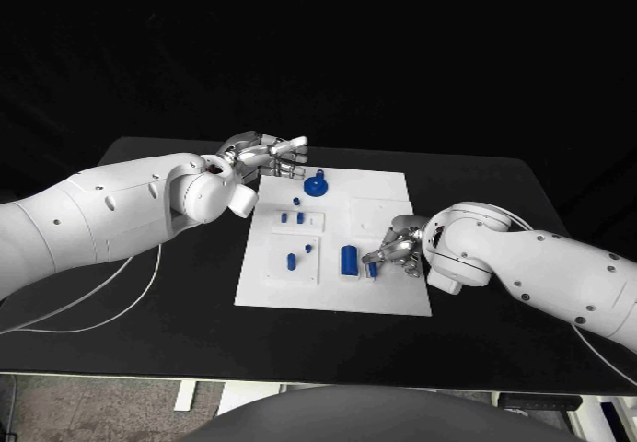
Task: Assemble the parts on the task board
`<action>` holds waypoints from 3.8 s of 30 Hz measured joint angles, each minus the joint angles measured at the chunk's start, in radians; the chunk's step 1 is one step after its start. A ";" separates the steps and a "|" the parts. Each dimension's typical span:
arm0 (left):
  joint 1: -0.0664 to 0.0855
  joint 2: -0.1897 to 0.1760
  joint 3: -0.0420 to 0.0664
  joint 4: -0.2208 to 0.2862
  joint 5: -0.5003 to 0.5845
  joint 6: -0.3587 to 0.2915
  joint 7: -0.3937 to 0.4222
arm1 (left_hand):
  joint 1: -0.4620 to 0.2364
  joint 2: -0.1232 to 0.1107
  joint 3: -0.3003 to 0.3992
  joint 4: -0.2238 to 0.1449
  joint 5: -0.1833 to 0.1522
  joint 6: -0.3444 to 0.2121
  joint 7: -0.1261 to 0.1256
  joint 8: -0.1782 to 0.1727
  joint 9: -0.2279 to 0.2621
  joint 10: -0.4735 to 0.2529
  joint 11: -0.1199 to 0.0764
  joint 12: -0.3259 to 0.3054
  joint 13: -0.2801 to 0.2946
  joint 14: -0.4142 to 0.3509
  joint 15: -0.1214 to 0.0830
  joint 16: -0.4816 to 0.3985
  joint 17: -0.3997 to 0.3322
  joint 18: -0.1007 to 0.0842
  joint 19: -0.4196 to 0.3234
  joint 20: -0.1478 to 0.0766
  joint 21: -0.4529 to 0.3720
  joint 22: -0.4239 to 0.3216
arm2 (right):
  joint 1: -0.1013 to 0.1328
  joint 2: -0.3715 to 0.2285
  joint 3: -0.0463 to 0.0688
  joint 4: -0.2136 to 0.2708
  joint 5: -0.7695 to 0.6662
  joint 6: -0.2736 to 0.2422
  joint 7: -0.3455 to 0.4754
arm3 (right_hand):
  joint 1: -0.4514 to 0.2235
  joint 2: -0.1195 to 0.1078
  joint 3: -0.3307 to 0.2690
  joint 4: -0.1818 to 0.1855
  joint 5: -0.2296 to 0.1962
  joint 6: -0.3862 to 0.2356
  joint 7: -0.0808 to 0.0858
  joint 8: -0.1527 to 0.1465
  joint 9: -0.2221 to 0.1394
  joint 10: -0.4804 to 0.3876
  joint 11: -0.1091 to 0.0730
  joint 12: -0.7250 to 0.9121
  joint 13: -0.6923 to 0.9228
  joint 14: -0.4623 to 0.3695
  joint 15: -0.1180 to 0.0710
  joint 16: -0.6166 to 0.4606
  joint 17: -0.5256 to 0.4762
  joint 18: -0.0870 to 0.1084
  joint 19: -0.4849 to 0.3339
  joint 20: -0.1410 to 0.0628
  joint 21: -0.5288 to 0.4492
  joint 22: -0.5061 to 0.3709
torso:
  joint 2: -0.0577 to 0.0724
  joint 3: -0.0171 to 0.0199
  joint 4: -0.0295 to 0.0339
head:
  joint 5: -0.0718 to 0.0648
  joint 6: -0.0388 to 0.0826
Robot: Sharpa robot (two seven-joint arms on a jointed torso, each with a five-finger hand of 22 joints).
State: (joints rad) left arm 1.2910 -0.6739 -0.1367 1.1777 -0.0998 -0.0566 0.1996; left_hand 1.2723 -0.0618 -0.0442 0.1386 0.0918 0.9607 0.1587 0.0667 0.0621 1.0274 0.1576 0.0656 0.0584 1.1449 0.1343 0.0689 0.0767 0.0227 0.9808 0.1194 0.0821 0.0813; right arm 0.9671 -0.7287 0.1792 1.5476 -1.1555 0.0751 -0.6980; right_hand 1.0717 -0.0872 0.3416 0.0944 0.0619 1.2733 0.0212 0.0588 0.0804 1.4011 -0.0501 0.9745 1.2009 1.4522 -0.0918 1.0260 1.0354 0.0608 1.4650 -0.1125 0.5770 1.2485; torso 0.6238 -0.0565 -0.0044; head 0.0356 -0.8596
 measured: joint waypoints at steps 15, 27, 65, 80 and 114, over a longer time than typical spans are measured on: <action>0.000 0.001 0.000 -0.002 -0.001 0.001 -0.003 | 0.000 0.000 0.000 0.000 0.000 0.000 0.000 0.000 0.000 0.000 0.000 0.000 0.000 0.000 0.000 0.000 0.000 0.000 0.000 0.000 0.000 0.000 | 0.002 -0.001 0.000 0.005 -0.002 0.013 -0.003 | 0.009 -0.057 -0.012 0.077 -0.008 0.003 0.004 0.000 -0.001 0.000 0.000 -0.003 -0.003 0.000 0.000 -0.004 0.000 0.000 0.000 0.000 -0.004 0.001 | 0.000 0.0010 0.0006 | 0.001 -0.002; 0.000 0.001 -0.001 -0.002 -0.002 0.002 -0.004 | 0.000 0.000 0.000 0.000 0.000 0.000 0.000 0.000 0.000 0.000 0.000 0.000 0.000 0.000 0.000 0.000 0.000 0.000 0.000 0.000 0.000 0.000 | 0.001 -0.010 -0.001 0.008 -0.002 0.009 -0.003 | 0.028 -0.072 -0.022 0.054 -0.008 -0.013 0.019 0.000 -0.007 -0.001 0.001 -0.008 -0.001 0.000 0.000 -0.011 0.002 0.000 0.004 -0.004 -0.009 0.001 | 0.000 0.0019 0.0000 | 0.002 0.002; -0.007 0.067 -0.001 -0.195 0.091 -0.117 0.131 | 0.003 0.069 -0.046 -0.101 0.008 -0.056 -0.027 0.000 -0.002 -0.092 -0.019 -0.005 -0.001 -0.138 0.010 -0.004 -0.012 0.033 -0.038 0.035 0.001 -0.004 | 0.048 0.125 0.161 -0.617 0.663 -0.242 0.866 | 0.148 0.134 -0.375 -0.212 0.267 -0.296 0.099 0.005 -0.019 -0.381 0.181 -0.911 -1.142 -0.395 0.222 -0.960 -0.970 0.077 -0.554 0.305 -0.501 -1.158 | -0.067 0.0057 -0.0320 | 0.021 0.224; -0.036 0.073 0.014 -0.182 0.116 -0.138 0.138 | -0.500 0.067 0.020 -0.132 -0.064 -0.721 -0.127 -0.048 -0.047 -0.789 -0.124 -0.048 -0.044 -0.886 -0.098 -0.050 -0.060 0.014 -0.737 -0.069 -0.062 -0.062 | 0.051 0.122 0.129 -0.584 0.717 -0.251 0.925 | -0.399 0.105 -0.352 -0.128 0.022 -1.021 0.011 -0.040 -0.065 -1.084 0.088 -0.956 -1.186 -1.088 0.129 -1.007 -1.019 -0.016 -1.238 0.168 -0.556 -1.231 | -0.076 0.0206 -0.0218 | 0.007 0.250; -0.241 -0.107 0.135 0.389 0.112 -0.686 0.292 | -1.265 0.062 0.037 -0.139 -0.087 -0.956 -0.159 -0.060 -0.061 -1.022 -0.158 -0.062 -0.057 -1.141 -0.134 -0.062 -0.076 -0.007 -0.977 -0.120 -0.077 -0.080 | 0.083 -0.051 -0.180 0.020 1.140 -0.823 1.187 | -1.066 0.087 -0.341 -0.101 -0.058 -1.269 -0.021 -0.053 -0.080 -1.397 0.050 -0.968 -1.200 -1.448 0.092 -1.022 -1.035 -0.047 -1.460 0.113 -0.574 -1.248 | -0.080 0.0566 0.0044 | -0.036 0.260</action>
State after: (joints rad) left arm 1.0504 -0.7805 -0.0013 1.5669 0.0122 -0.7428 0.4920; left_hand 0.0073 0.0003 -0.0069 -0.0008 0.0046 0.0050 -0.0003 0.0066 0.0009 0.0052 0.0001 0.0035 0.0010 0.0035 0.0002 0.0068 0.0010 0.0153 0.0035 -0.0002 0.0053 0.0009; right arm 1.0497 -0.7797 -0.0003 1.5679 -0.0157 -0.7479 0.4890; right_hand 0.0058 -0.0001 0.0005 -0.0068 0.0036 0.0043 0.0001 0.0055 0.0009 0.0036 0.0000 0.0064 0.0010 0.0046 0.0004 0.0036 0.0009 0.0136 0.0052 0.0002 0.0035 0.0009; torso 0.5441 0.0001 0.0000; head 0.0000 -0.5999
